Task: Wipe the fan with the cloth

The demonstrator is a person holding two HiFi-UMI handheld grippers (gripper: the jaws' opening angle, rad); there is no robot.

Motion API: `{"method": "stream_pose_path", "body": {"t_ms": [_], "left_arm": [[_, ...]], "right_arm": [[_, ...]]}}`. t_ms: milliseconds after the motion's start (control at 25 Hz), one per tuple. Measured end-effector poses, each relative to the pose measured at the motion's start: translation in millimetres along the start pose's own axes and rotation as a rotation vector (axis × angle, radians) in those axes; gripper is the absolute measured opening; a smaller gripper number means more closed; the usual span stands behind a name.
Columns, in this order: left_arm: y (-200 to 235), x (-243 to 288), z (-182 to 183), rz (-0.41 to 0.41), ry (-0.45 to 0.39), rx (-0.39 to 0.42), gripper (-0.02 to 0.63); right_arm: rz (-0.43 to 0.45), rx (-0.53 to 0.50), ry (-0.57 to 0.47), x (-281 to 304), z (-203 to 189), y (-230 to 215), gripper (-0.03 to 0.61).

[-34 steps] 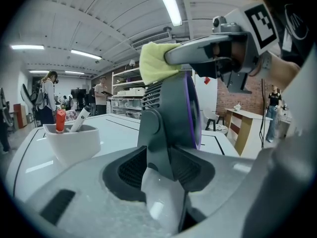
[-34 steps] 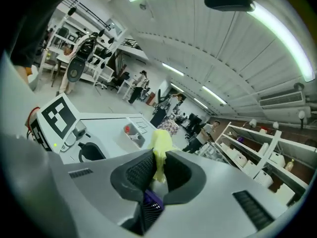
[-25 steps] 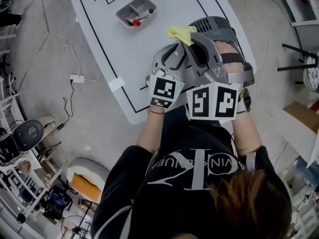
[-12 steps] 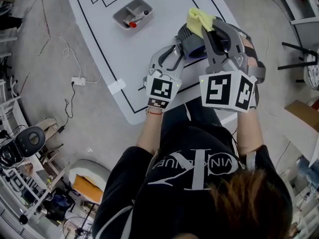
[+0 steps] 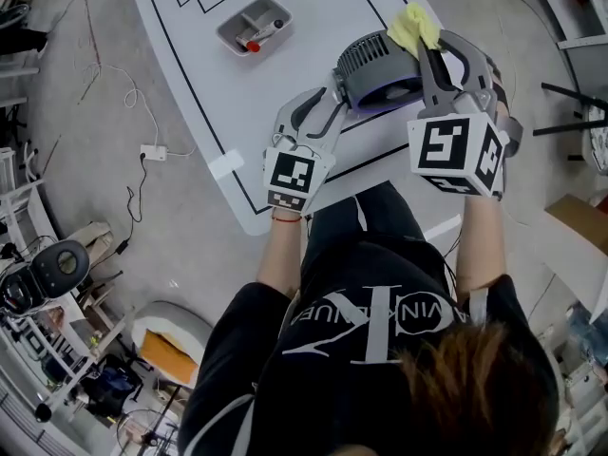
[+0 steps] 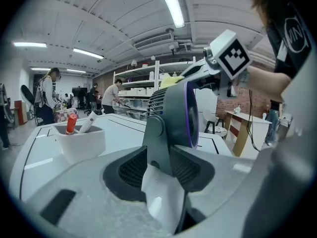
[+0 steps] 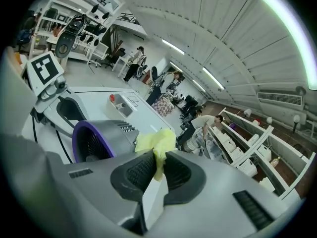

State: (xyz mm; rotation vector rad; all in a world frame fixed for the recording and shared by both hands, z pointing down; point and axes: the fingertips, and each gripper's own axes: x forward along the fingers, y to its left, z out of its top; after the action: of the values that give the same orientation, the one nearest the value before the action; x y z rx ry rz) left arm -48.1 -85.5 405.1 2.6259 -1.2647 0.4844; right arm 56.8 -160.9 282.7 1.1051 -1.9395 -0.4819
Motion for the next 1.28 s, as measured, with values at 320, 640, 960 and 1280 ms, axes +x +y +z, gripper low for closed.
{"method": "stream_pose_path", "body": {"t_ms": [320, 640, 960, 1280], "left_arm": [[-11, -23, 28, -0.163, -0.066, -0.023, 0.185], [-37, -21, 37, -0.243, -0.016, 0.017, 0.259], [-28, -12, 34, -0.023, -0.011, -0.018, 0.179], [-26, -11, 39, 0.172, -0.004, 0.029, 0.243]], "right_arm": [[-0.006, 0.028, 0.052, 1, -24, -4, 0.034], [-0.006, 0.055, 0.092, 3, -42, -4, 0.034], [0.002, 0.076, 0.162, 4, -71, 3, 0.034], [0.024, 0.082, 0.18, 6, -81, 7, 0.032]]}}
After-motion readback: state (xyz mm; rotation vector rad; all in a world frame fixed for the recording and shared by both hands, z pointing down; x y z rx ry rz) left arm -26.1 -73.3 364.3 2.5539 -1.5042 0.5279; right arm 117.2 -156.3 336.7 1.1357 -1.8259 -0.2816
